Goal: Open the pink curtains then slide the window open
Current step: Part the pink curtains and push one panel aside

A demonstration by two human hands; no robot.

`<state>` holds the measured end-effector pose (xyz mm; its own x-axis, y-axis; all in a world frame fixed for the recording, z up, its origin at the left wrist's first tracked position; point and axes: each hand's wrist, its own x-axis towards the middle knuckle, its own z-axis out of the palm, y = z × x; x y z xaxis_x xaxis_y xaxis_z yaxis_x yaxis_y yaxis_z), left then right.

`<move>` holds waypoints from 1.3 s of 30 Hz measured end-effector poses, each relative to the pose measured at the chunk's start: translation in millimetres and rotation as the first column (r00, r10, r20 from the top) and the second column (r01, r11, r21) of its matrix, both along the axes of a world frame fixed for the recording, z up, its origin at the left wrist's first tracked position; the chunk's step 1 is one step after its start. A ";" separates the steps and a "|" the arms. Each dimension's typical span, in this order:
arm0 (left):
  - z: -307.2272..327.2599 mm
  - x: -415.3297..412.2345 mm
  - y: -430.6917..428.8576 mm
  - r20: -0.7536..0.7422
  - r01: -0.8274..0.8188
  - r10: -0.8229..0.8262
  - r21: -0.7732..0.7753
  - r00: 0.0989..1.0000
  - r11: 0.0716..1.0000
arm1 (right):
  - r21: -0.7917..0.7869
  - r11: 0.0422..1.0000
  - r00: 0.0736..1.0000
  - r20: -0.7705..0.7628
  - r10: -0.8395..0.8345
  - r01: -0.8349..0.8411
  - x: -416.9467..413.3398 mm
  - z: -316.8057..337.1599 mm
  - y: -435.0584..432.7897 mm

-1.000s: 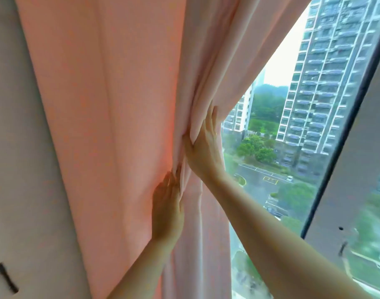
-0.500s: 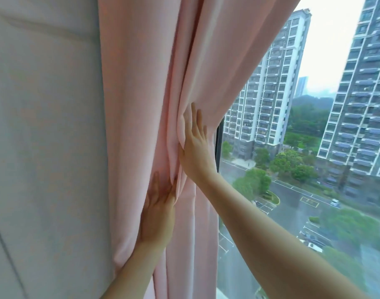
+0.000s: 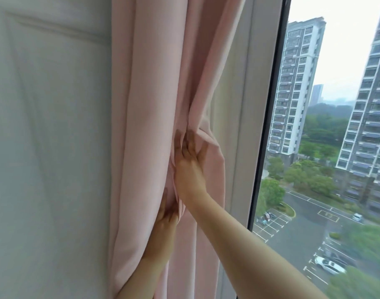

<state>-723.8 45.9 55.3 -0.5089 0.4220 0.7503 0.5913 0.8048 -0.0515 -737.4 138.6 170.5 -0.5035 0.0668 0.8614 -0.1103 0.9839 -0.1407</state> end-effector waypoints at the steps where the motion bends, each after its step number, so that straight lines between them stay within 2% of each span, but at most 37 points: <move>1: -0.2 0.0 -0.6 -0.018 0.004 -0.005 -0.014 1.000 1.000 | -0.018 0.999 0.999 -0.002 0.036 -0.036 -1.5 -0.3 -0.8; 2: -1.2 -0.4 -1.5 -0.015 -0.001 0.001 -0.029 1.000 1.000 | -0.022 0.998 0.998 0.002 0.065 -0.065 -2.6 0.0 -0.2; 5: -13.8 -4.3 -1.5 0.162 -0.017 0.023 -0.042 0.986 0.999 | 0.005 0.998 0.998 0.031 0.059 -0.059 -4.5 -2.6 5.9; 7: -24.4 -1.1 0.3 0.221 -0.032 0.038 -0.032 0.974 0.999 | 0.000 0.998 0.996 0.060 0.068 -0.068 0.8 -6.1 7.8; 10: -34.2 21.7 1.8 0.304 0.009 0.020 -0.095 0.952 0.995 | -0.070 0.986 0.979 0.127 0.157 -0.149 25.0 -12.1 10.6; 13: -46.7 38.9 -4.3 0.331 0.049 -0.046 0.001 0.942 0.999 | -0.057 0.980 0.955 0.219 0.198 -0.190 52.1 -19.1 17.5; 15: -59.9 46.1 -6.5 0.256 0.076 -0.110 0.139 0.961 0.987 | -0.042 0.980 0.957 0.213 0.199 -0.194 71.5 -25.2 20.0; 17: -69.4 62.6 -2.7 0.283 0.063 -0.141 0.267 0.949 0.962 | -0.074 0.981 0.962 0.195 0.191 -0.179 96.8 -32.9 21.4; 20: -71.4 103.7 10.4 0.240 0.060 -0.213 0.517 0.947 0.854 | -0.130 0.980 0.980 0.107 0.167 -0.153 143.5 -42.7 33.1; 23: -72.8 150.8 26.6 0.180 0.129 -0.323 0.660 0.929 0.740 | -0.178 0.974 0.987 0.049 0.152 -0.141 196.0 -47.9 53.1; 27: -71.6 206.9 49.3 0.091 0.250 -0.423 0.687 0.902 0.682 | -0.215 0.966 0.983 0.081 0.165 -0.144 261.3 -53.4 79.4; 30: -72.1 248.5 59.1 0.053 0.257 -0.419 0.718 0.906 0.647 | -0.226 0.966 0.977 0.140 0.160 -0.125 312.6 -63.4 96.9; 32: -72.9 274.2 61.7 -0.057 0.304 -0.367 0.682 0.928 0.665 | -0.247 0.964 0.977 0.165 0.137 -0.093 344.5 -70.2 104.8; 34: -67.8 305.0 69.5 -0.156 0.414 -0.409 0.606 0.899 0.680 | -0.275 0.961 0.984 0.157 0.084 -0.039 379.3 -74.5 112.4; 35: -63.9 324.5 76.4 -0.137 0.461 -0.473 0.566 0.870 0.683 | -0.286 0.958 0.988 0.149 0.044 0.000 400.3 -75.9 116.1; 37: -54.3 354.3 92.1 -0.004 0.507 -0.591 0.518 0.807 0.688 | -0.302 0.950 0.990 0.138 -0.043 0.083 435.6 -75.2 122.9; 39: -48.5 373.7 110.9 0.193 0.487 -0.704 0.597 0.684 0.637 | -0.317 0.933 0.983 0.126 -0.136 0.169 470.8 -73.9 133.0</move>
<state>-350.0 156.8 6.9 -0.5500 0.3914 0.7378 0.8243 0.1128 0.5547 -266.6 271.7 96.6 -0.5474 0.4171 0.7255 0.0687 0.8864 -0.4578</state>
